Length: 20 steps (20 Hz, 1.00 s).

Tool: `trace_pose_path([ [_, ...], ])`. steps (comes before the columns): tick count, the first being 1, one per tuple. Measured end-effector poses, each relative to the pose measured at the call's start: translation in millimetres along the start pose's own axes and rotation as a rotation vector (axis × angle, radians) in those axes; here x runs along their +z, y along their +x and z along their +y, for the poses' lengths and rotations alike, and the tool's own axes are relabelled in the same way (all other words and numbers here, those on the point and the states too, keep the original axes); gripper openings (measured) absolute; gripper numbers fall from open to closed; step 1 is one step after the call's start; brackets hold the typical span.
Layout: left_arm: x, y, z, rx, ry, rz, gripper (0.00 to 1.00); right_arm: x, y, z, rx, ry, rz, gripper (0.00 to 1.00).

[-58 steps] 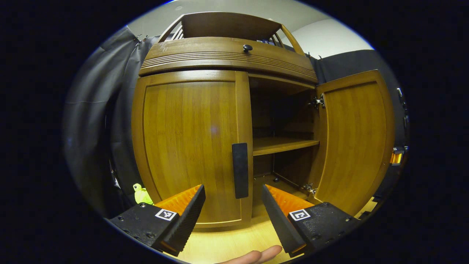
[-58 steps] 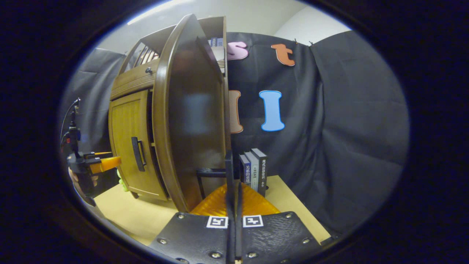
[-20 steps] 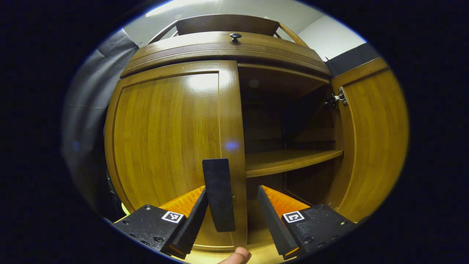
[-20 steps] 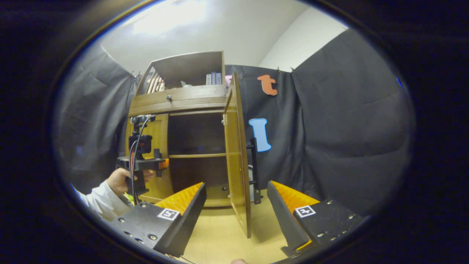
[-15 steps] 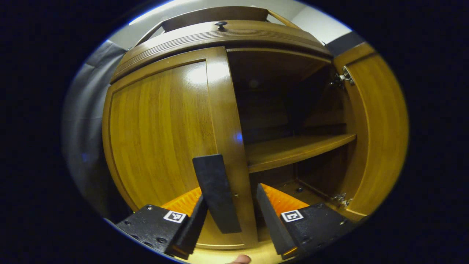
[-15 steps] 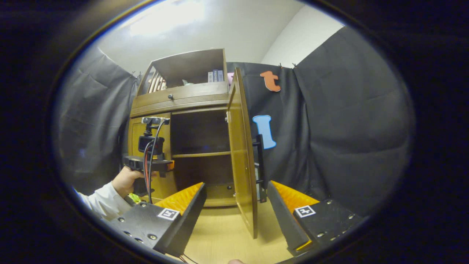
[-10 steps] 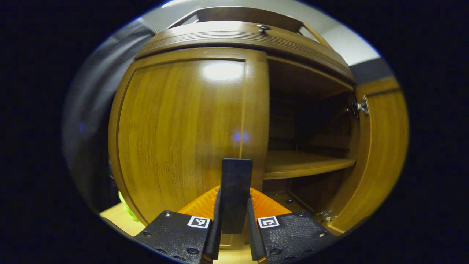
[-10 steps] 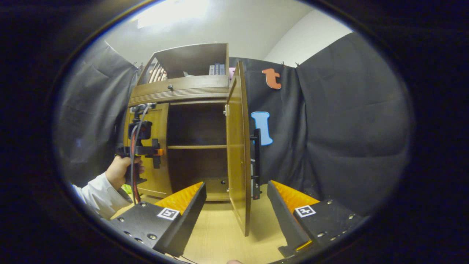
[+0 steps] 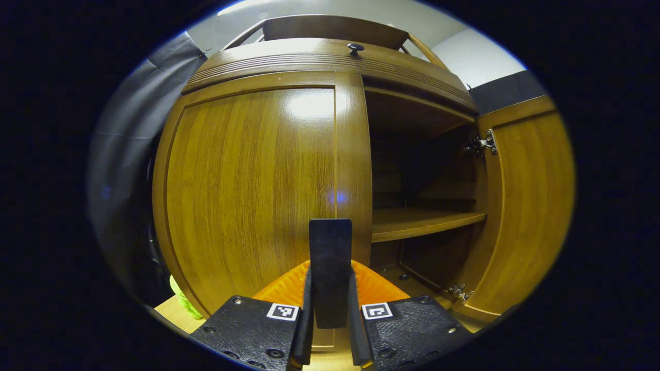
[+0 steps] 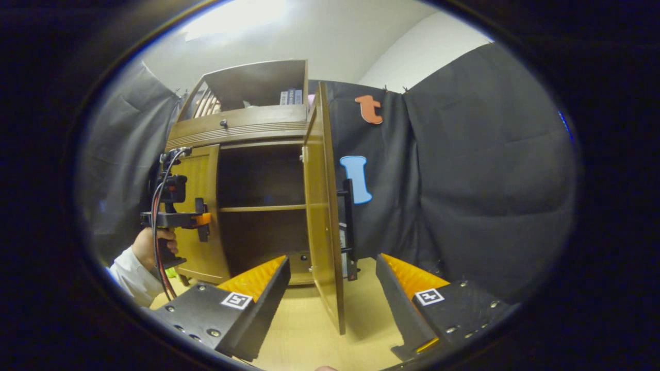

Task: Open the right door of the double-door shoe cabinet with the right hand, and open the left door with the left hand.

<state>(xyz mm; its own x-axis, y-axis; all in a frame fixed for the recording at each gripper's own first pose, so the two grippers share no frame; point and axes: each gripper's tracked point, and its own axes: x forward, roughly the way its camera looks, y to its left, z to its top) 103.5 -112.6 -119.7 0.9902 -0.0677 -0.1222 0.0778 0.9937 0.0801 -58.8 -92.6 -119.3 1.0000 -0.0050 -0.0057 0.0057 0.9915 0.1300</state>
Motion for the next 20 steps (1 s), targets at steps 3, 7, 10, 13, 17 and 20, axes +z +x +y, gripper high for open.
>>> trace_pose_path([
  [3, 1.1, -15.7, 0.9, -0.016, 0.025, 0.008, 0.31, 2.8, -3.3, 2.3, 0.008, -0.022, -0.005, 0.99],
  [7, 1.2, -40.3, 2.8, -0.058, 0.01, 0.031, 0.3, 5.6, -6.9, -6.2, -0.016, -0.035, -0.017, 0.99],
  [10, 3.2, -59.0, 6.3, -0.083, 0.009, 0.035, 0.31, 11.6, -11.3, -10.2, -0.028, -0.036, -0.027, 0.99],
  [13, 4.9, -79.1, 11.6, -0.106, -0.003, 0.038, 0.3, 16.3, -13.2, -10.6, -0.034, -0.031, -0.035, 0.99],
  [17, 7.6, -106.9, 22.1, -0.138, -0.012, 0.048, 0.31, 14.0, -12.8, 0.5, -0.011, -0.044, -0.028, 0.94],
  [20, 9.2, -126.3, 32.3, -0.151, -0.013, 0.052, 0.3, 14.4, -12.4, 15.6, 0.023, -0.058, -0.024, 0.99],
])
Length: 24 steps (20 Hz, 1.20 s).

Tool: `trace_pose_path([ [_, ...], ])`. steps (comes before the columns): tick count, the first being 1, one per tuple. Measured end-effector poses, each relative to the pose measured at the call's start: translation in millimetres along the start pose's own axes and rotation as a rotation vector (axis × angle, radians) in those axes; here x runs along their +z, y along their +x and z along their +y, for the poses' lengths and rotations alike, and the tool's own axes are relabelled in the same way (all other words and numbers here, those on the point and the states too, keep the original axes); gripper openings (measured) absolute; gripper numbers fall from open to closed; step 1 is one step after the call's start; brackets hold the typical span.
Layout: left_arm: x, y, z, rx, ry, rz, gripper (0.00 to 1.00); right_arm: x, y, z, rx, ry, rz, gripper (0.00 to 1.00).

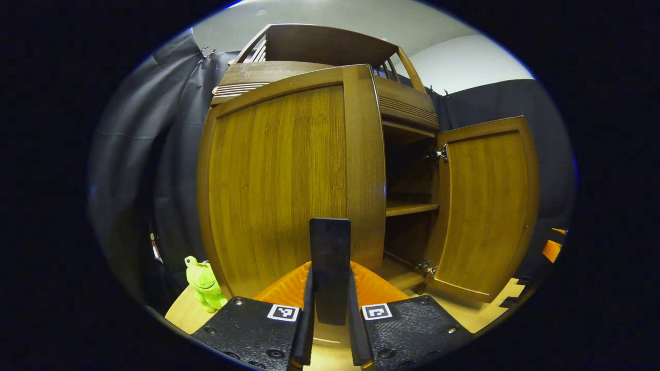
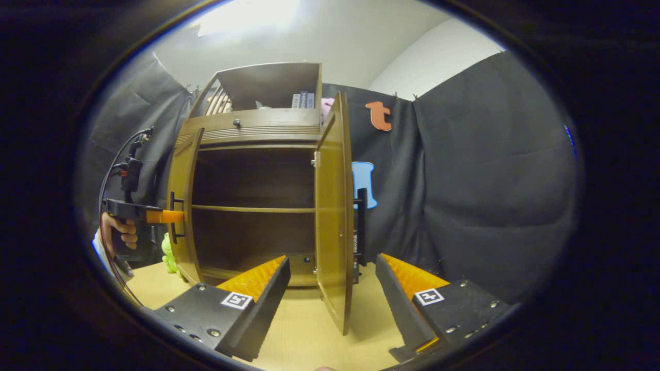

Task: Open the right door of the double-door shoe cabinet with the right hand, and open the left door with the left hand.

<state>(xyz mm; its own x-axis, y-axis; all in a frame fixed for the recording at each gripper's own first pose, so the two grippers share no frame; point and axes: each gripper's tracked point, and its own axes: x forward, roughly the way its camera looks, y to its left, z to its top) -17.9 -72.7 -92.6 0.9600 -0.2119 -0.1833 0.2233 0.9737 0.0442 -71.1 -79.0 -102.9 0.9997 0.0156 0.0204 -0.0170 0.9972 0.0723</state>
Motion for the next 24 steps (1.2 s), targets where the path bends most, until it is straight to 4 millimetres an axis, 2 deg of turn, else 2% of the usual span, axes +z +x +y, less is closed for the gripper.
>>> trace_pose_path([
  [2, 0.7, -12.9, 6.0, -0.004, 0.001, 0.004, 0.3, 3.9, 0.2, 3.8, 0.001, -0.017, -0.011, 0.99],
  [3, 0.1, -18.8, 9.2, -0.006, 0.003, 0.006, 0.3, 3.8, 0.5, 4.9, 0.0, -0.018, -0.013, 0.94],
  [4, 0.6, -24.5, 12.7, -0.008, 0.002, 0.009, 0.3, 3.6, -0.1, 8.0, 0.004, -0.013, -0.01, 0.94],
  [5, -0.1, -29.6, 14.8, -0.007, 0.005, 0.011, 0.3, 4.4, -0.4, 11.4, 0.012, -0.011, -0.01, 1.0],
  [8, 1.0, -44.0, 23.7, 0.002, 0.012, 0.019, 0.3, 1.5, -3.0, 15.5, 0.017, -0.017, -0.005, 0.99],
  [16, 3.0, -71.0, 47.3, 0.062, 0.028, 0.026, 0.29, 1.5, -6.1, 17.3, 0.027, -0.015, 0.0, 0.99],
  [21, 1.7, -79.4, 57.8, 0.083, 0.007, 0.037, 0.26, 3.5, -8.7, 16.0, 0.024, -0.006, -0.004, 0.99],
  [24, 3.4, -89.9, 72.5, 0.126, 0.014, 0.029, 0.22, 3.7, -8.7, 17.1, 0.027, -0.012, -0.001, 0.99],
])
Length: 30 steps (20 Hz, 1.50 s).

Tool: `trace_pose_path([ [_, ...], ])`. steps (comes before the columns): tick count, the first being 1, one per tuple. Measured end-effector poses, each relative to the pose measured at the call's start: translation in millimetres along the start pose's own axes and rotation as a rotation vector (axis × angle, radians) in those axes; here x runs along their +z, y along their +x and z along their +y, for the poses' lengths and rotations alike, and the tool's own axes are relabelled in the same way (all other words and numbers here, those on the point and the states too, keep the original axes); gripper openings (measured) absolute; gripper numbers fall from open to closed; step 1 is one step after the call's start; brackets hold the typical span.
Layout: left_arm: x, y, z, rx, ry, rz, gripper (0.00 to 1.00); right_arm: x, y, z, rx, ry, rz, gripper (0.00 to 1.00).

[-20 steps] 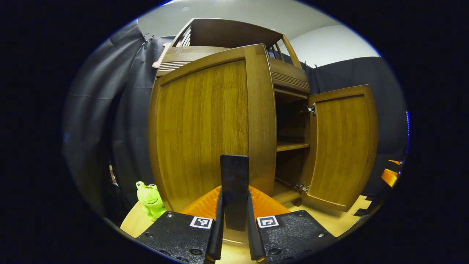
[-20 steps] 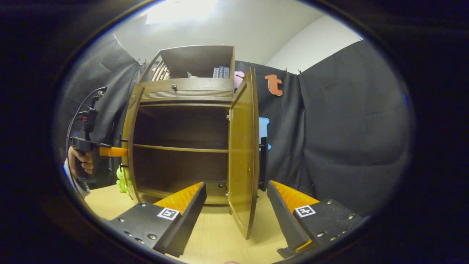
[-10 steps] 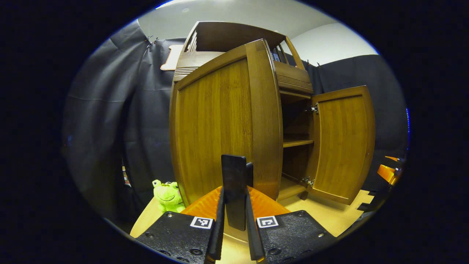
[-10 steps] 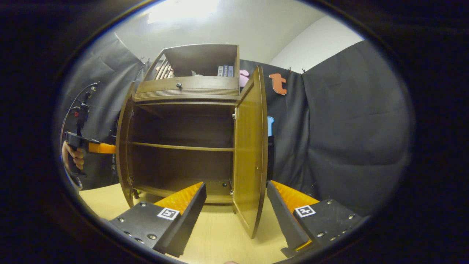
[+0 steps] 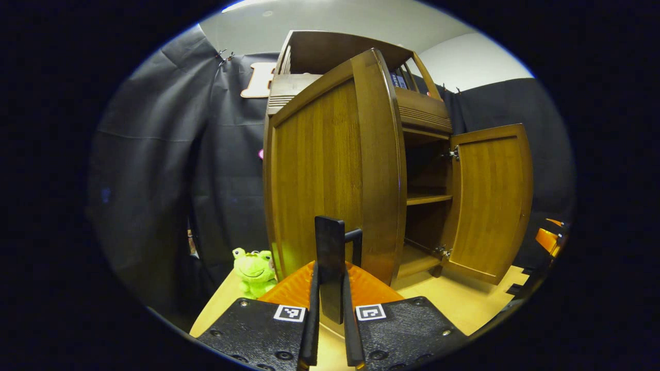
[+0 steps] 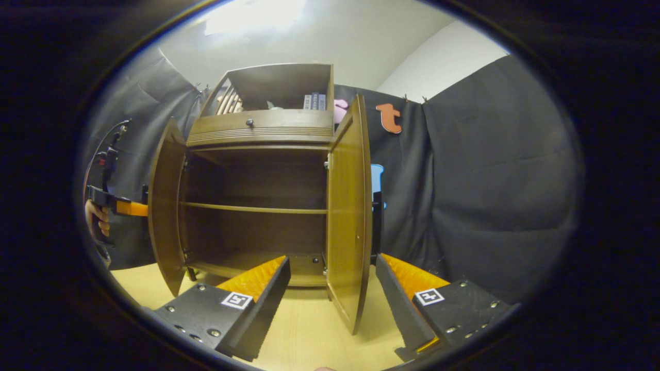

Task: Open the right door of the double-door shoe cabinet with the right hand, and open the left door with the left hand.

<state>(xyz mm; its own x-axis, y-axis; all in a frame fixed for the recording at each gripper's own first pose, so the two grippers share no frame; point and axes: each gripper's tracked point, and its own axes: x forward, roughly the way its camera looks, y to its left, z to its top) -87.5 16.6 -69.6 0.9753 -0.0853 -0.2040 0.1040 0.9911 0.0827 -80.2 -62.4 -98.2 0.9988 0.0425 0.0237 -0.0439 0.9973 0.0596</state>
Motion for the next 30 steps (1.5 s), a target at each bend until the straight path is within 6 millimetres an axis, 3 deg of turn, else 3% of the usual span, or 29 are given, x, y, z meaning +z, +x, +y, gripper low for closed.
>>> trace_pose_path([
  [4, -1.1, -10.5, 17.5, 0.034, -0.001, -0.009, 0.19, 4.0, -3.1, -1.2, 0.004, 0.003, -0.012, 0.99],
  [5, -0.3, -13.5, 23.4, 0.05, 0.008, -0.011, 0.19, 4.3, -3.4, -1.1, 0.002, 0.002, -0.013, 0.94],
  [6, -0.5, -16.8, 32.9, 0.066, 0.015, -0.016, 0.19, 3.0, -3.2, -0.4, 0.003, 0.0, -0.014, 0.99],
  [10, 8.3, -22.8, 71.5, 0.169, 0.081, -0.069, 0.18, 5.9, -8.8, 8.5, 0.036, -0.002, -0.02, 0.99],
  [12, 10.3, -23.9, 76.4, 0.155, 0.07, -0.074, 0.0, 9.7, -10.4, 9.6, 0.033, -0.01, -0.027, 0.94],
  [13, 7.4, -24.1, 78.7, 0.148, 0.069, -0.064, 0.08, 10.9, -10.4, 10.0, 0.032, -0.01, -0.029, 0.99],
  [14, 9.5, -24.9, 80.2, 0.143, 0.072, -0.07, 0.01, 9.4, -10.5, 9.8, 0.031, -0.007, -0.029, 0.94],
  [16, 7.1, -24.1, 84.9, 0.127, 0.076, -0.054, 0.01, 9.0, -9.5, 10.7, 0.03, -0.009, -0.025, 0.99],
  [17, 8.2, -24.5, 86.5, 0.117, 0.08, -0.047, 0.08, 7.6, -8.7, 11.8, 0.031, -0.013, -0.023, 0.94],
  [18, 8.1, -25.6, 91.2, 0.115, 0.081, -0.041, 0.01, 7.2, -9.7, 11.9, 0.031, -0.015, -0.022, 0.99],
  [19, 7.6, -24.4, 93.6, 0.101, 0.087, -0.035, 0.14, 8.3, -9.3, 12.5, 0.032, -0.016, -0.021, 0.99],
  [21, 9.3, -25.4, 103.1, 0.084, 0.089, -0.03, 0.2, 8.6, -9.3, 12.8, 0.033, -0.015, -0.021, 0.99],
  [26, 9.4, -29.0, 137.2, 0.08, 0.007, -0.013, 0.55, 12.6, -13.4, 10.7, 0.023, -0.02, -0.03, 0.99],
  [29, 5.8, -28.4, 150.5, 0.062, -0.016, -0.012, 0.67, 15.0, -14.5, 10.1, 0.017, -0.023, -0.035, 0.99],
  [30, 3.3, -28.1, 154.7, 0.053, -0.024, -0.008, 0.77, 15.2, -15.7, 9.3, 0.016, -0.023, -0.036, 0.99],
])
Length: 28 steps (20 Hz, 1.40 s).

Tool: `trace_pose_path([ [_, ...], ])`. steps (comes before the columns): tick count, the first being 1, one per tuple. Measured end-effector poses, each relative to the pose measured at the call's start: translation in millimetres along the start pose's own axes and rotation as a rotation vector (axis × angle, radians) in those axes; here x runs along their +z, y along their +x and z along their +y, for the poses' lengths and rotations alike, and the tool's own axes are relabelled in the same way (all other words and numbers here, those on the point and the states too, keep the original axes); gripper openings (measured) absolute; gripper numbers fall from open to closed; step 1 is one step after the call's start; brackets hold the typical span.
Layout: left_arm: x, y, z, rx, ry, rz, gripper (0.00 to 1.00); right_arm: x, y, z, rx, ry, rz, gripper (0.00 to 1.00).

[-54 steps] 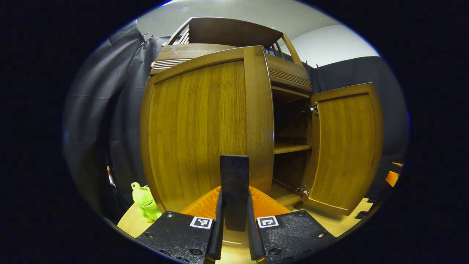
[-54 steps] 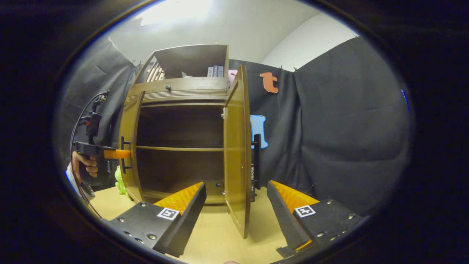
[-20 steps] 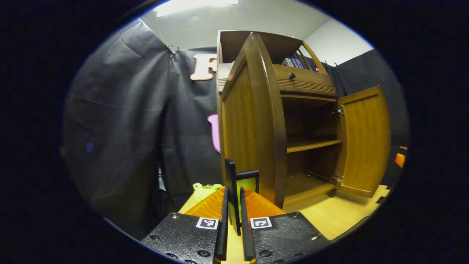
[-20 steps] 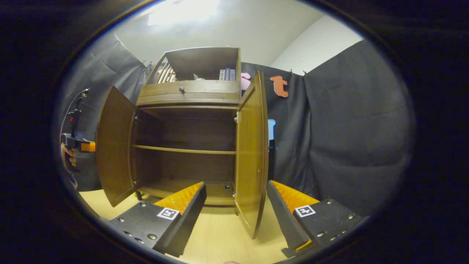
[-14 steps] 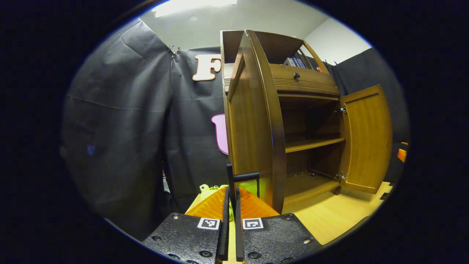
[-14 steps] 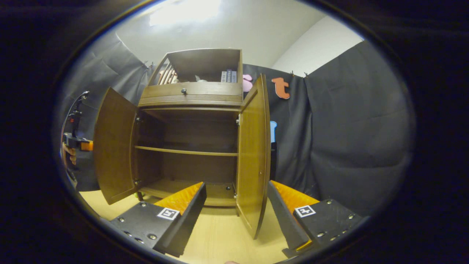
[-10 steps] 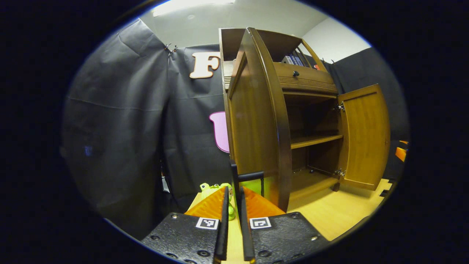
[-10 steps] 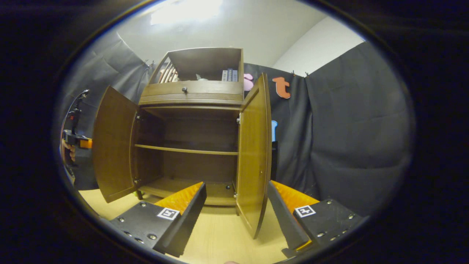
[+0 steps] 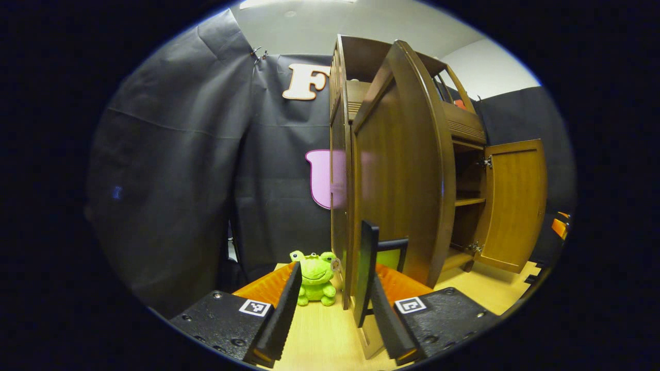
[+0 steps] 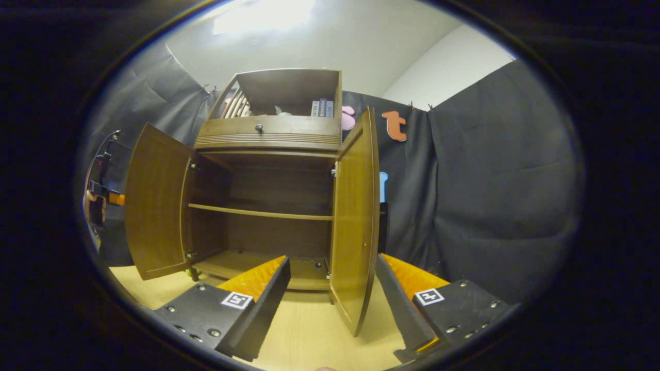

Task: Open the right door of the double-door shoe cabinet with the right hand, and open the left door with the left hand.

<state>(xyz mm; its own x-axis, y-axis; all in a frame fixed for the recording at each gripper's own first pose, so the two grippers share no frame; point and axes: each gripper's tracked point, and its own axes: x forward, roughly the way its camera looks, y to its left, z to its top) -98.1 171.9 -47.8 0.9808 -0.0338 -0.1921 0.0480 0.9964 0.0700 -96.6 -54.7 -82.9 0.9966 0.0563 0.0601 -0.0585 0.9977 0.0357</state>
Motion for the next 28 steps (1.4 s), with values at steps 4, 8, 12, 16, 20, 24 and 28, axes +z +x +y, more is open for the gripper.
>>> trace_pose_path([
  [4, 0.8, -2.0, 6.9, 0.007, -0.002, 0.004, 0.92, -0.3, -0.1, -0.6, -0.002, -0.001, -0.002, 0.99],
  [8, 1.8, -4.6, 7.2, 0.038, 0.003, 0.005, 0.98, -1.6, 0.1, -0.7, -0.002, -0.001, 0.003, 0.99],
  [12, 3.1, -15.4, -5.9, 0.025, 0.019, 0.009, 0.94, -3.0, 0.8, -0.1, 0.005, -0.003, 0.006, 0.99],
  [16, 16.6, -40.7, 2.8, 0.067, 0.037, -0.009, 0.9, -0.3, -0.9, -2.2, -0.003, 0.0, 0.003, 0.99],
  [20, 14.9, -56.8, -4.2, 0.098, 0.04, 0.031, 0.96, -3.5, -0.8, 0.3, -0.001, -0.002, 0.009, 0.99],
  [24, 20.5, -62.7, -11.6, 0.148, 0.021, 0.038, 0.93, -2.3, -0.7, 10.6, 0.021, -0.002, 0.005, 0.94],
  [28, 43.4, -74.0, -18.0, 0.214, 0.032, -0.023, 0.92, -6.1, 1.4, 14.4, 0.031, -0.016, 0.016, 0.99],
])
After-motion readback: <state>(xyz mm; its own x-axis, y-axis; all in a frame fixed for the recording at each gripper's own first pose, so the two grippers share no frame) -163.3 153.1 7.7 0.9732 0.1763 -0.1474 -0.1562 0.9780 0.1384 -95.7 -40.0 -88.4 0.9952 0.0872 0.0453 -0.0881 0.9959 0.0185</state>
